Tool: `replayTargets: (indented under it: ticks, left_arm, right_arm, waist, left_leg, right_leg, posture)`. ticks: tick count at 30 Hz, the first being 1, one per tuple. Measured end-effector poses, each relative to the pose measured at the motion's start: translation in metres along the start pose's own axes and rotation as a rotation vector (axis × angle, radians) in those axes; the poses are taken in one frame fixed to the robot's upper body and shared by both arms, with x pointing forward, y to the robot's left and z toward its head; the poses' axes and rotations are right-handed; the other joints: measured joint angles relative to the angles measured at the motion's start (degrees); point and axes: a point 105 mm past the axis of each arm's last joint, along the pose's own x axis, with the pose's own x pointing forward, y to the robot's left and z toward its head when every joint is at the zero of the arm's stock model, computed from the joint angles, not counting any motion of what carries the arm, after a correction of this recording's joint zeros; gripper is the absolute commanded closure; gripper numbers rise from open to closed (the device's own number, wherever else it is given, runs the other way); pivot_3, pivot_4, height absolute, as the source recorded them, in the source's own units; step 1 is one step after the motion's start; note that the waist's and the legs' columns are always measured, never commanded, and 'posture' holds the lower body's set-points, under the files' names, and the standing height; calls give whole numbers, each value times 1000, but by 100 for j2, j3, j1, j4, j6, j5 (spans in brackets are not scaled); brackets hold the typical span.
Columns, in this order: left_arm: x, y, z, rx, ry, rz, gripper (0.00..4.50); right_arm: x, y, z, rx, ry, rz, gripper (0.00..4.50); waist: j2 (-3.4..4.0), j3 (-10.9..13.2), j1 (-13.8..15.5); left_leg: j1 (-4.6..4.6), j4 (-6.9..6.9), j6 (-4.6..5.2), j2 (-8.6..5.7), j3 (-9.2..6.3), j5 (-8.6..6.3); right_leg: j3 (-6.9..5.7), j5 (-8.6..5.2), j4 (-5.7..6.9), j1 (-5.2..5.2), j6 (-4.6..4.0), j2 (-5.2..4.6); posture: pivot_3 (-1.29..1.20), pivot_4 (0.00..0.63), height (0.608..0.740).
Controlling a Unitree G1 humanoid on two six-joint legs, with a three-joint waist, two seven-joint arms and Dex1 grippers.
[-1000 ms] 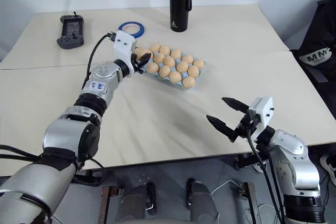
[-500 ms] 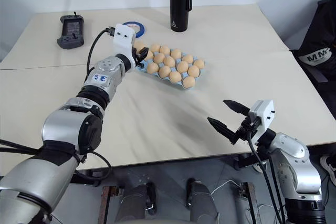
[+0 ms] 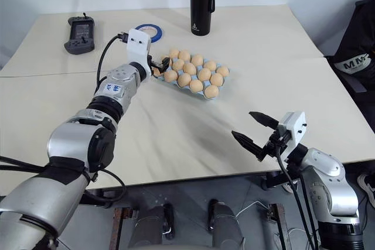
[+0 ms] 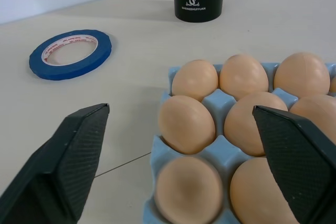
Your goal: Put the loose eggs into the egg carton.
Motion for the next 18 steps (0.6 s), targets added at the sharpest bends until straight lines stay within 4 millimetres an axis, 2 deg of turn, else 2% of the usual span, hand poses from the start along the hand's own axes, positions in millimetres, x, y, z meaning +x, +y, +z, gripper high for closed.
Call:
replayTargets:
  ticks: [5, 10, 15, 18]
  left_arm:
    - [0, -2, 0, 13, 1, -17, 19]
    - [-4, -5, 5, 17, -18, -141, 19]
    - [-16, 11, 26, 44, -96, -251, 19]
    - [-32, 23, 24, 81, -118, -348, 19]
  right_arm:
    - [-1, 0, 1, -6, 0, -1, 0]
    - [-2, -2, 3, -13, -1, -5, 0]
    - [2, -2, 12, -43, -17, 29, 0]
    - [10, -4, 22, -84, -19, 99, 0]
  waist:
    - [0, 0, -4]
    - [0, 0, -15]
    - [1, 0, -30]
    - [3, -1, -62]
  left_leg:
    - [1, 3, 0, 0, 1, 0]
    - [1, 3, -1, 1, 3, 0]
    - [5, 2, -2, 4, 5, 1]
    - [13, 3, -2, 4, 12, 1]
  right_leg:
    - [0, 0, 4, 0, 1, 0]
    - [1, 0, 4, 0, 0, 2]
    - [3, -1, 10, -1, -2, 4]
    - [9, -1, 15, 1, -2, 4]
  posture:
    - [0, 150, 740]
    - [0, 150, 740]
    - [0, 150, 740]
    - [0, 150, 740]
